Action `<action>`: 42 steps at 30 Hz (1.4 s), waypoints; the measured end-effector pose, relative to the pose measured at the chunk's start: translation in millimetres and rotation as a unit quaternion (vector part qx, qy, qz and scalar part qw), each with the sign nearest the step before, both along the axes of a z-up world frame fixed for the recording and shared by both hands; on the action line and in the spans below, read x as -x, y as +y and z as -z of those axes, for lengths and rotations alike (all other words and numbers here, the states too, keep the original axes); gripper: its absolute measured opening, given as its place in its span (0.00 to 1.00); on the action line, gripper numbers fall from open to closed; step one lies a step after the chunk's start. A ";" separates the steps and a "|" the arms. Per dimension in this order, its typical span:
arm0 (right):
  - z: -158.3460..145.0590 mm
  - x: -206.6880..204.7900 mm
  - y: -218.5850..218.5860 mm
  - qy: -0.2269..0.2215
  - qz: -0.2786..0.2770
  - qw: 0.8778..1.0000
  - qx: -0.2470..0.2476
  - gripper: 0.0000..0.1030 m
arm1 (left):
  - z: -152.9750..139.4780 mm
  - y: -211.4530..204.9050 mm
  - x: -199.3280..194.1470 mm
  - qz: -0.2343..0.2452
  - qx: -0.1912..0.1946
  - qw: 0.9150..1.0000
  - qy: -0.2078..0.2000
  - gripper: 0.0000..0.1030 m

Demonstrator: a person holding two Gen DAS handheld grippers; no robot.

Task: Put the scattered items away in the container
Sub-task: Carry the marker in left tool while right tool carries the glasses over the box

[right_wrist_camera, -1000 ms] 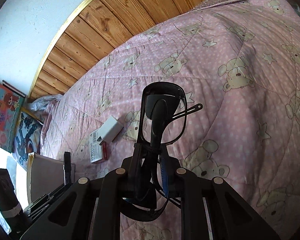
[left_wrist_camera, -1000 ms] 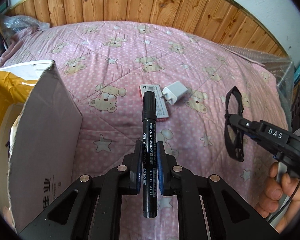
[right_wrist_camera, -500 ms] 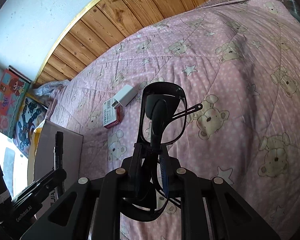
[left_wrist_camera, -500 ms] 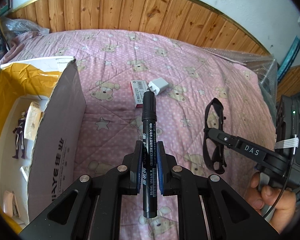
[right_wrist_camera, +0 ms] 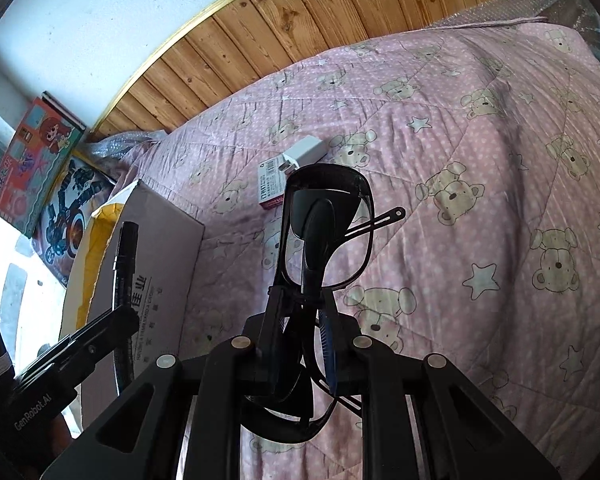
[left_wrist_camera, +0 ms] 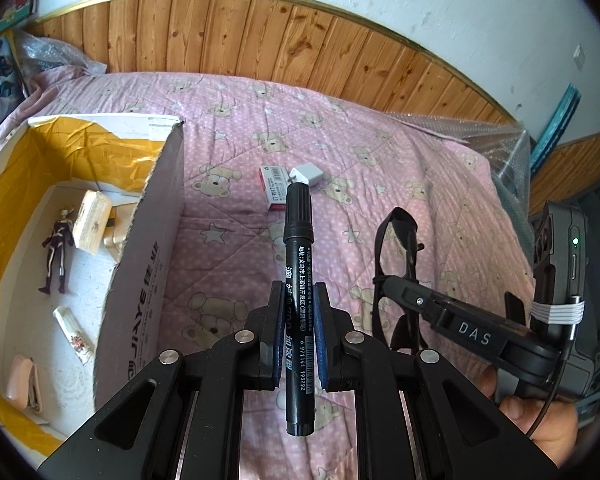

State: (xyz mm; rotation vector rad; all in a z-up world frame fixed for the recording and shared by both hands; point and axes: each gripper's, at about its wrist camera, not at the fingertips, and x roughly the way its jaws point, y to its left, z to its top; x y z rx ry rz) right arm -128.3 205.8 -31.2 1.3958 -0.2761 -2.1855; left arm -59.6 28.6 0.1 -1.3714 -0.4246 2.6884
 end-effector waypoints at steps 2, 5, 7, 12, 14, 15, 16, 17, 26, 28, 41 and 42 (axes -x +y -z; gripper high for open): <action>-5.1 -8.0 -4.7 0.006 -0.007 1.000 -0.002 0.18 | -2.6 -2.9 -6.3 -0.001 -0.004 1.000 0.004 0.12; -11.5 -19.5 -10.5 0.012 -0.015 1.000 -0.003 0.18 | -5.4 -7.1 -15.2 -0.001 -0.009 1.000 0.009 0.12; -15.8 -27.7 -13.9 0.017 -0.020 1.000 -0.005 0.18 | -7.0 -9.6 -20.5 -0.001 -0.012 1.000 0.012 0.12; -28.2 -45.6 -20.2 0.033 -0.032 0.999 -0.009 0.18 | -10.8 -15.0 -34.3 -0.001 -0.020 1.000 0.021 0.12; -33.6 -52.0 -22.7 0.041 -0.037 0.998 -0.011 0.18 | -12.2 -17.6 -40.4 -0.001 -0.022 0.999 0.025 0.12; -36.2 -55.4 -24.4 0.045 -0.039 0.998 -0.012 0.18 | -13.0 -18.8 -43.2 -0.001 -0.023 0.999 0.027 0.12; -38.8 -59.0 -26.2 0.048 -0.041 0.998 -0.012 0.18 | -13.9 -19.4 -45.7 -0.001 -0.025 0.999 0.028 0.12; -41.4 -62.5 -28.0 0.052 -0.044 0.998 -0.013 0.18 | -14.6 -20.6 -48.5 -0.001 -0.026 0.999 0.030 0.12; -61.1 -92.8 -52.5 0.093 -0.084 0.992 -0.032 0.18 | -19.9 -35.2 -73.1 -0.011 -0.040 0.998 0.044 0.12; -65.8 -99.0 -58.9 0.104 -0.095 0.989 -0.038 0.18 | -22.4 -40.1 -78.3 -0.016 -0.044 0.998 0.049 0.12; -96.6 -120.3 -103.5 0.155 -0.163 0.973 -0.053 0.18 | -29.0 -90.8 -98.7 -0.067 -0.066 0.994 0.063 0.12; -98.6 -121.4 -107.1 0.158 -0.168 0.972 -0.054 0.18 | -29.1 -94.9 -99.9 -0.071 -0.067 0.993 0.064 0.12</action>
